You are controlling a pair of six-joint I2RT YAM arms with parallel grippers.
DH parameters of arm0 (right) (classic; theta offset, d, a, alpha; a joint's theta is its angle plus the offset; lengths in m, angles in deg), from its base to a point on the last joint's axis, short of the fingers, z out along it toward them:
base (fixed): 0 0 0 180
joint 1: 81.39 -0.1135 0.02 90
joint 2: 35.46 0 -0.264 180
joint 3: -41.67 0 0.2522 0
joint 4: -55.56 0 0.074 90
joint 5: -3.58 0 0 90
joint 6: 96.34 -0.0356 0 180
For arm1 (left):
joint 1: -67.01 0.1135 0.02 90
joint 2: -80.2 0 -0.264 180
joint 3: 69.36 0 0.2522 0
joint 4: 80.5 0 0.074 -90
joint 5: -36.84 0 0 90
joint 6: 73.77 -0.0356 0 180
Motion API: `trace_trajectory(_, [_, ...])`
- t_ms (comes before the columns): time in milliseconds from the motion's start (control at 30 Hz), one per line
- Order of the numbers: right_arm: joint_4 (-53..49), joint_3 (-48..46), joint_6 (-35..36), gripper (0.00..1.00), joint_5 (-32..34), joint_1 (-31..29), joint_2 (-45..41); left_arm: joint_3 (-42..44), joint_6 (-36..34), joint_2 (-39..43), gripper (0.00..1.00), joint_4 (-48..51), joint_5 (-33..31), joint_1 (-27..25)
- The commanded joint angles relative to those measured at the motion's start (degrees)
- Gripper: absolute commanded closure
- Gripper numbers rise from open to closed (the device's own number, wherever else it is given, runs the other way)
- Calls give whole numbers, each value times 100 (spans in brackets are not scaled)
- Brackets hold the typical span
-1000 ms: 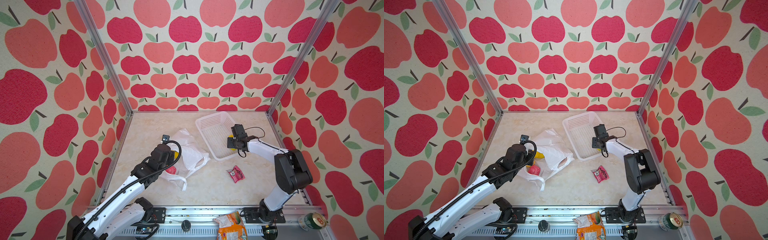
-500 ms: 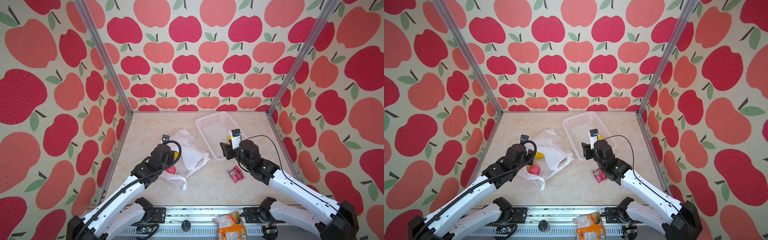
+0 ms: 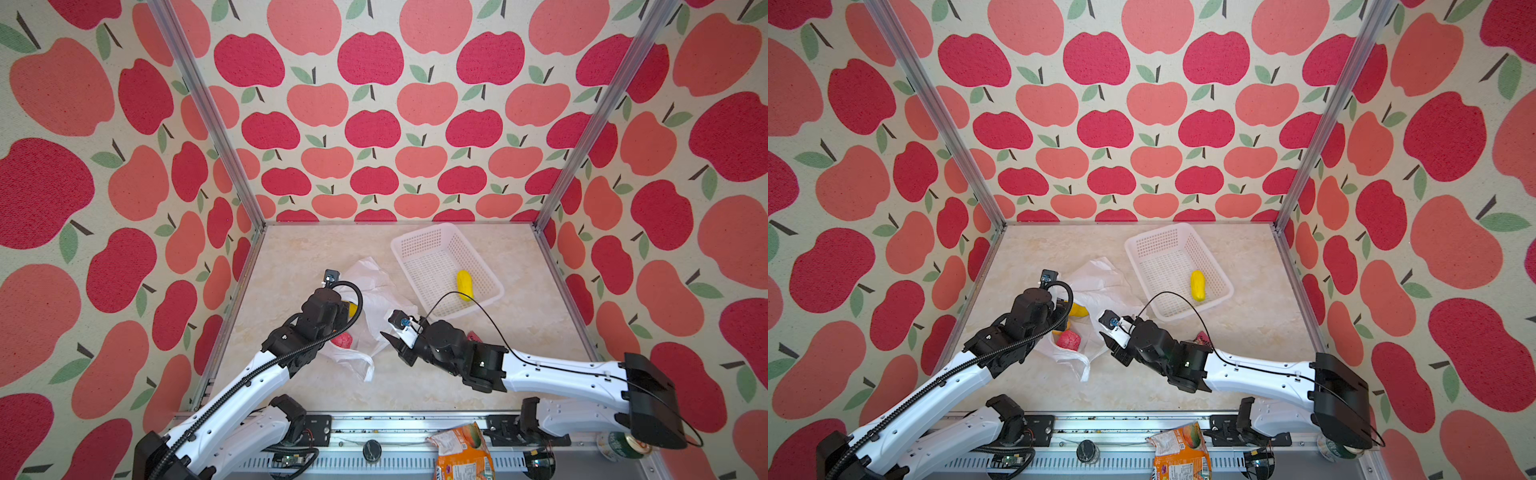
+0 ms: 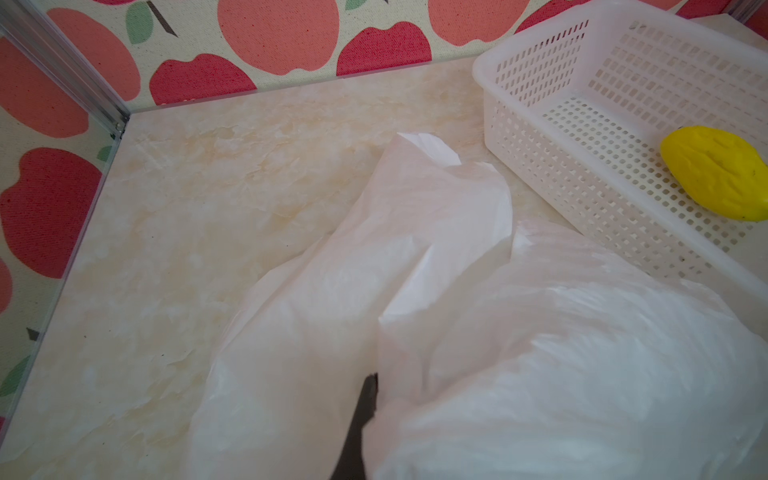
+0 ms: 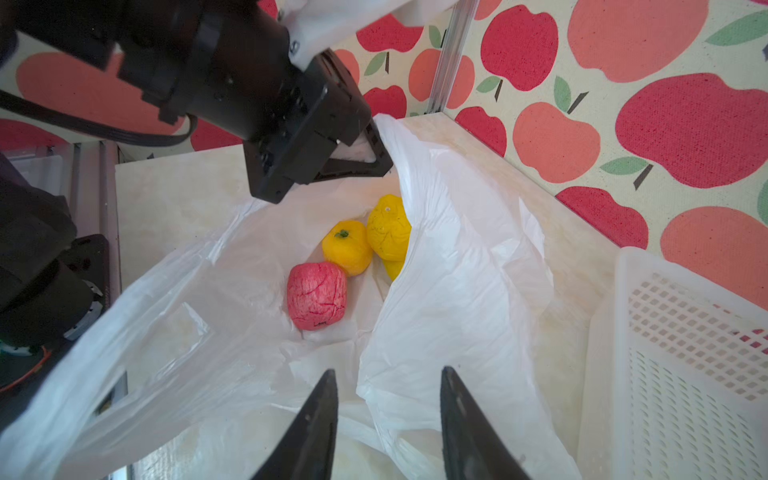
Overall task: Untie the knot of the plastic bag and take out the fruit
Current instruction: 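Move the open right gripper back over the bag opening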
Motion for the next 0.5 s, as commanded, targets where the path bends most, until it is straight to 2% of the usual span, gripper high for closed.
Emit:
trace_trajectory(0, [394, 325, 52, 60, 8, -3, 367, 19, 9, -2, 100, -11, -55, -37])
trace_trajectory(200, [491, 639, -104, 62, 189, -8, 1112, 13, 9, 0, 100, -13, -62, -45])
trace_trajectory(467, [371, 977, -335, 66, 1006, 62, 1802, 13, 7, -6, 100, -13, -55, -46])
